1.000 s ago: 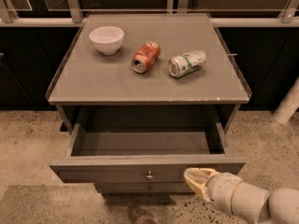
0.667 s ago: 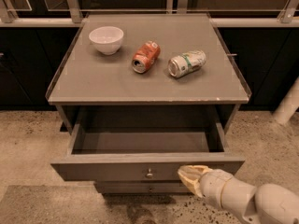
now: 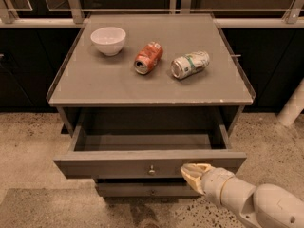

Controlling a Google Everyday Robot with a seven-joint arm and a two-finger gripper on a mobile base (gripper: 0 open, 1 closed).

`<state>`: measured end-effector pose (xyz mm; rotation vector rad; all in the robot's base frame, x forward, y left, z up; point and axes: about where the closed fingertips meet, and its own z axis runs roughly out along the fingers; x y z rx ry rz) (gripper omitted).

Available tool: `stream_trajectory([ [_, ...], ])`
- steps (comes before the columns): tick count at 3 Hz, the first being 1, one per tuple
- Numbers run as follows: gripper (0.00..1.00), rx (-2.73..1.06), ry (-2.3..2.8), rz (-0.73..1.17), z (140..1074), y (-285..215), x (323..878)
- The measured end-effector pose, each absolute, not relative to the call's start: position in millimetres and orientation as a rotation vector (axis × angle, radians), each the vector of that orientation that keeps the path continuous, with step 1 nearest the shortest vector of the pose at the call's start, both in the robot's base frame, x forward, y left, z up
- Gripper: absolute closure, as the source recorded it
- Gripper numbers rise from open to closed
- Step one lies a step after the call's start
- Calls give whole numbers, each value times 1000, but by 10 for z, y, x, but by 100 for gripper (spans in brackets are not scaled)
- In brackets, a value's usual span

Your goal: Close bottom drawer

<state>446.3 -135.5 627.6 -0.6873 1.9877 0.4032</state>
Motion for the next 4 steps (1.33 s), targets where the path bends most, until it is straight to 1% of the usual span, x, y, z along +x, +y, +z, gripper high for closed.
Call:
stream_trajectory([
  [1, 100, -684, 1987, 399, 6270, -1356, 4466],
  [2, 100, -651, 1973, 351, 6225, -1397, 4711],
  [3, 100, -644, 1969, 339, 6211, -1412, 4749],
  [4, 100, -613, 1957, 282, 6174, -1517, 5106],
])
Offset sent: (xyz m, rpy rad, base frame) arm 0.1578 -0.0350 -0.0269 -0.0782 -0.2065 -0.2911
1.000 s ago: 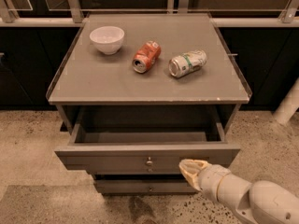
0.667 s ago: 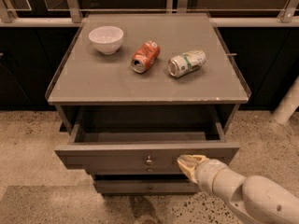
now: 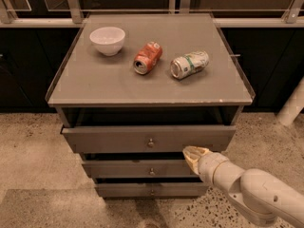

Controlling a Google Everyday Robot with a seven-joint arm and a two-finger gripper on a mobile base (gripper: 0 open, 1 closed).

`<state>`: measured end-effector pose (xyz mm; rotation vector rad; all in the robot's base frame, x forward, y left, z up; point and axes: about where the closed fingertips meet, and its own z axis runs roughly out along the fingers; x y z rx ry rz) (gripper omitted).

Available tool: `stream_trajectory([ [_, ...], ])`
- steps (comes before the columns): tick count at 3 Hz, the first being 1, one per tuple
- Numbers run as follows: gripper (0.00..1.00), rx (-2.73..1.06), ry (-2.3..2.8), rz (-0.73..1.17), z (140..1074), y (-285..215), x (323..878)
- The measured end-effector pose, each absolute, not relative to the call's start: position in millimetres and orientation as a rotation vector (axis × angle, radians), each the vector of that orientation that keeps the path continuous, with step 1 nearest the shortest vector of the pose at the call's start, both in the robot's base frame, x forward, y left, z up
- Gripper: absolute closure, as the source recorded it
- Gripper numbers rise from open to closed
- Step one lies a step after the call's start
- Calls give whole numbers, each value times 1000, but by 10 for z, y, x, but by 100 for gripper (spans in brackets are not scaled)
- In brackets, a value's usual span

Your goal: Close bottom drawer

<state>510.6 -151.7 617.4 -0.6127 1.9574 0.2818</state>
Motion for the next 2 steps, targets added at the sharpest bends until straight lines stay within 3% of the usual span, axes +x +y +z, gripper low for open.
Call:
stream_trajectory([
  [2, 100, -549, 1967, 232, 6123, -1589, 5184],
])
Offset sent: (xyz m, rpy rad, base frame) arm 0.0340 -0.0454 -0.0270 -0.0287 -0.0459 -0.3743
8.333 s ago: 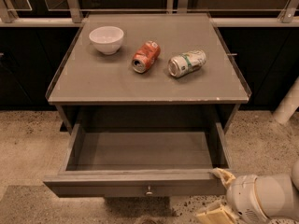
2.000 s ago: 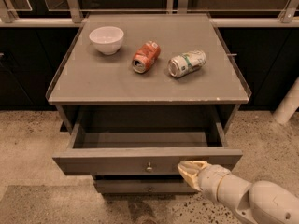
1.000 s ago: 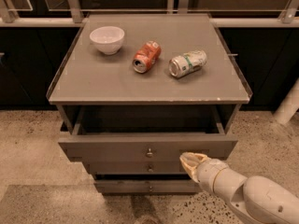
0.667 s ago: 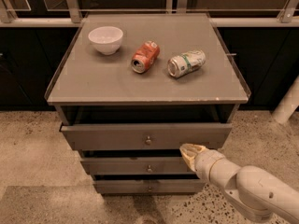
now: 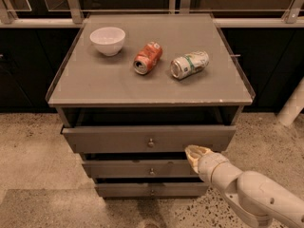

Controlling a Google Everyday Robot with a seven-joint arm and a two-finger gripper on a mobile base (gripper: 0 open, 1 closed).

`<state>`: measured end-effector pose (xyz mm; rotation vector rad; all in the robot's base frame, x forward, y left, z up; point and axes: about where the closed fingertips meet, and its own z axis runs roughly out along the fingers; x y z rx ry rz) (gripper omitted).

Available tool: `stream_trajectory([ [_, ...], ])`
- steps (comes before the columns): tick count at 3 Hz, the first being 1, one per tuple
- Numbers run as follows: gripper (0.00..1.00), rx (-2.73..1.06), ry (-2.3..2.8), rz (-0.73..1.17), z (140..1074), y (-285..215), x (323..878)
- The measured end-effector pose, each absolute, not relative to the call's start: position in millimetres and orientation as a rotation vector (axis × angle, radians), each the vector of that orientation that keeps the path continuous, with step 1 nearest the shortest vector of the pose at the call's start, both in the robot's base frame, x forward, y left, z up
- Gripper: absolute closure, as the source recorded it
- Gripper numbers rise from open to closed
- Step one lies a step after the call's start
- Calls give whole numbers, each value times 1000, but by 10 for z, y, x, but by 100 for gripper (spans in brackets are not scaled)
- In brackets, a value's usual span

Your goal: Close bottom drawer

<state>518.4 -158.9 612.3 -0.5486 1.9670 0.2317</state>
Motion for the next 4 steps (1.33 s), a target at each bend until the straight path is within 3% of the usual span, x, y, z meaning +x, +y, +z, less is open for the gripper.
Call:
stream_trajectory([
  [1, 100, -434, 1932, 149, 6108, -1635, 5462],
  [4, 100, -422, 1938, 147, 6077, -1680, 5479],
])
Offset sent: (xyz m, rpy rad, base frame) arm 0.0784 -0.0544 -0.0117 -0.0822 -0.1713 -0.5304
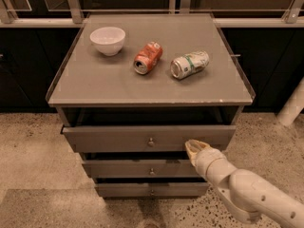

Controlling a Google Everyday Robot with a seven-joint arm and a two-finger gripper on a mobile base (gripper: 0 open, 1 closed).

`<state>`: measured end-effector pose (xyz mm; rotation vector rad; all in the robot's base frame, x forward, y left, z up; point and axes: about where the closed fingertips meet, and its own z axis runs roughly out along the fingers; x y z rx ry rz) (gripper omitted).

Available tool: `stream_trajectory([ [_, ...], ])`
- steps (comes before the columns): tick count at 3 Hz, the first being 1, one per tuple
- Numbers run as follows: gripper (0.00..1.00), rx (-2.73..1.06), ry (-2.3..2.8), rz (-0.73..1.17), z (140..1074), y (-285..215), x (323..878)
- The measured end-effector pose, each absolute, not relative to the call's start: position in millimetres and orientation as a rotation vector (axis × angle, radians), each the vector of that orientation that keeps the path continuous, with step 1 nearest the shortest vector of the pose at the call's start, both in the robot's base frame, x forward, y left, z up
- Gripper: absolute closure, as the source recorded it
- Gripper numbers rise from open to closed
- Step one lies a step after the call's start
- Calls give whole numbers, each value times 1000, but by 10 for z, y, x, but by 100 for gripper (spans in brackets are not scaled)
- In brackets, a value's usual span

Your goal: Close bottom drawer

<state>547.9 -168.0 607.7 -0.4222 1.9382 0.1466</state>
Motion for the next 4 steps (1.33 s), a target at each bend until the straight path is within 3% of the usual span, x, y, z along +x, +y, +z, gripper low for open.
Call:
stream_trajectory([
  [1, 100, -457, 1955, 81, 6379, -2364, 5465],
  [2, 82, -532, 1970, -31, 6596, -3193, 5165],
  [3, 59, -607, 1967, -25, 6713, -3544, 4824],
  [4, 36, -659, 1954, 68, 6702, -3334, 4743],
])
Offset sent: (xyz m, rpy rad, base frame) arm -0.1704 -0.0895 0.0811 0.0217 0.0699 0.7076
